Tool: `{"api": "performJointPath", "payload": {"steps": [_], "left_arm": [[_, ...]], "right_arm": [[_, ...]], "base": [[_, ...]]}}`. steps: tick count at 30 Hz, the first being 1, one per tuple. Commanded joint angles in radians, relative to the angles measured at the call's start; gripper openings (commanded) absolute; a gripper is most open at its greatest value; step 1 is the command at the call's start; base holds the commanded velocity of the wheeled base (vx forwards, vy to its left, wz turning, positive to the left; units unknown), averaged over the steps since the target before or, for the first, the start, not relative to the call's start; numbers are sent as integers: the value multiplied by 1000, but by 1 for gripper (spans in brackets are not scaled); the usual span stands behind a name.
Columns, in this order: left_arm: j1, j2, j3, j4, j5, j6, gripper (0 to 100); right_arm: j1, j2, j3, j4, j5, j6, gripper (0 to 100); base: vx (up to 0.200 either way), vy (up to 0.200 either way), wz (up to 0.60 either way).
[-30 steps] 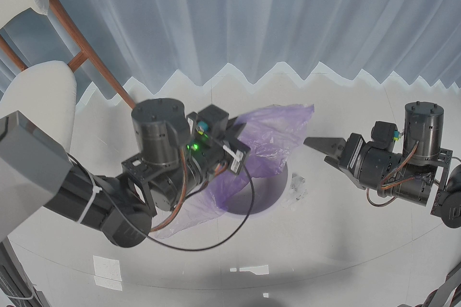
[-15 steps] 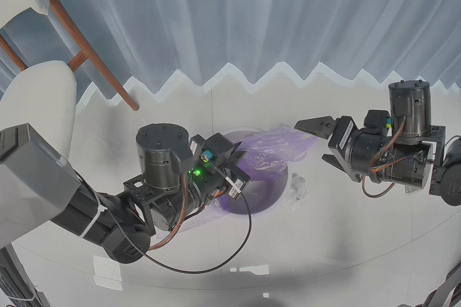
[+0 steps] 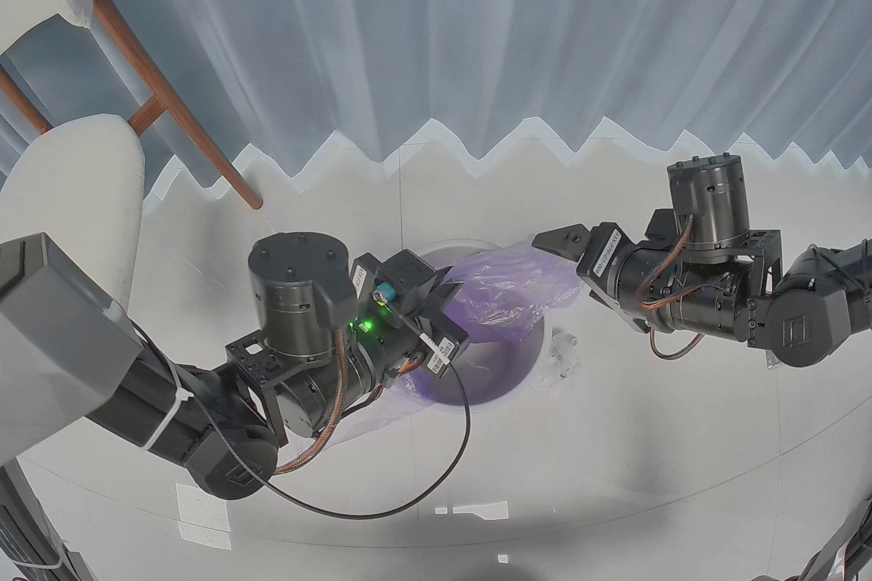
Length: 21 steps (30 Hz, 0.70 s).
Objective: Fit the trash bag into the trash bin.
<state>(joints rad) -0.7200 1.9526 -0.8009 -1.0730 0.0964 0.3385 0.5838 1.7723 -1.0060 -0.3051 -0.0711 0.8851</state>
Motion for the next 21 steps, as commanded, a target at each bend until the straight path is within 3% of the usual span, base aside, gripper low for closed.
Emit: {"api": "performJointPath", "payload": {"steps": [1, 21], "left_arm": [[7, -4, 3, -1, 2, -1, 0], [34, 0, -4, -5, 5, -10, 0]], "right_arm": [[-4, 29, 3, 1, -1, -2, 100], [79, 16, 171, -5, -30, 2, 100]], "base": [[0, 0, 0], [0, 0, 0]]}}
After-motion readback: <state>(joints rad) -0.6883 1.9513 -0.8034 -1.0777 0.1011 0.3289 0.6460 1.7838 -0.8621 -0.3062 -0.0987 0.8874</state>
